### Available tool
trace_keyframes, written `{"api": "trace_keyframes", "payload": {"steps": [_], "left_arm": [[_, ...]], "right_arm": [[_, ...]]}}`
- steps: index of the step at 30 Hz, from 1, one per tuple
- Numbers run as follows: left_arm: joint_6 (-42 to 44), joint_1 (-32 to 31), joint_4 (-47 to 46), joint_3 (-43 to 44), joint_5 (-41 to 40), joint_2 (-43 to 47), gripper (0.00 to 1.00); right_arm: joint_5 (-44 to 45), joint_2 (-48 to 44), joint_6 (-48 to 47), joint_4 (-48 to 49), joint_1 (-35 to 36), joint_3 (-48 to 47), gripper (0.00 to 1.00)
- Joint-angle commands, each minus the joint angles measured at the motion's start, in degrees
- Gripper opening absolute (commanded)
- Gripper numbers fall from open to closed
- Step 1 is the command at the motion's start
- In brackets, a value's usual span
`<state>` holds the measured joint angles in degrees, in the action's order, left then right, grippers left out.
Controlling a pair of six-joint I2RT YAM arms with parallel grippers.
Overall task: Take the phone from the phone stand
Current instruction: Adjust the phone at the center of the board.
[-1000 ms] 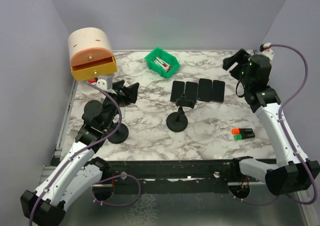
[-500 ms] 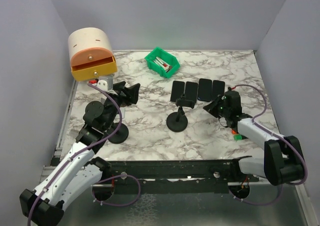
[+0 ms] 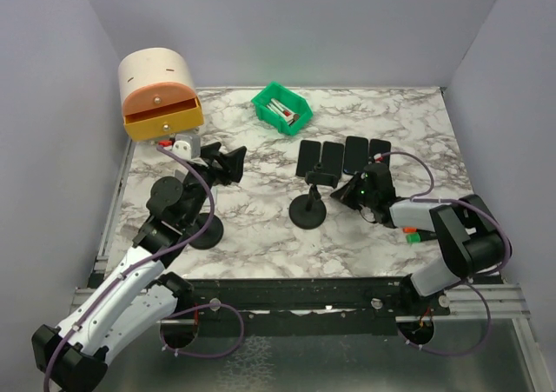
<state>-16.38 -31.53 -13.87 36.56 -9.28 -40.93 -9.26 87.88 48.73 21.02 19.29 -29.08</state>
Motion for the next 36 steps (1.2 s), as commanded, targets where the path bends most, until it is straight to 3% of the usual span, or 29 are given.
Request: {"api": "trace_keyframes", "payload": {"steps": [1, 24, 36], "left_arm": [[1.35, -0.79, 0.51, -0.93, -2.06, 0.43, 0.71], [2.36, -2.3, 0.6, -1.13, -3.27, 0.38, 0.71], [2.84, -2.97, 0.77, -1.09, -3.82, 0.9, 0.71]], "right_arm": [[3.43, 2.64, 2.5, 4.2, 0.57, -1.14, 0.0], [8.96, 15.04, 4.45, 3.97, 0.66, -13.08, 0.0], [5.24, 10.67, 2.78, 7.25, 0.74, -10.45, 0.0]]}}
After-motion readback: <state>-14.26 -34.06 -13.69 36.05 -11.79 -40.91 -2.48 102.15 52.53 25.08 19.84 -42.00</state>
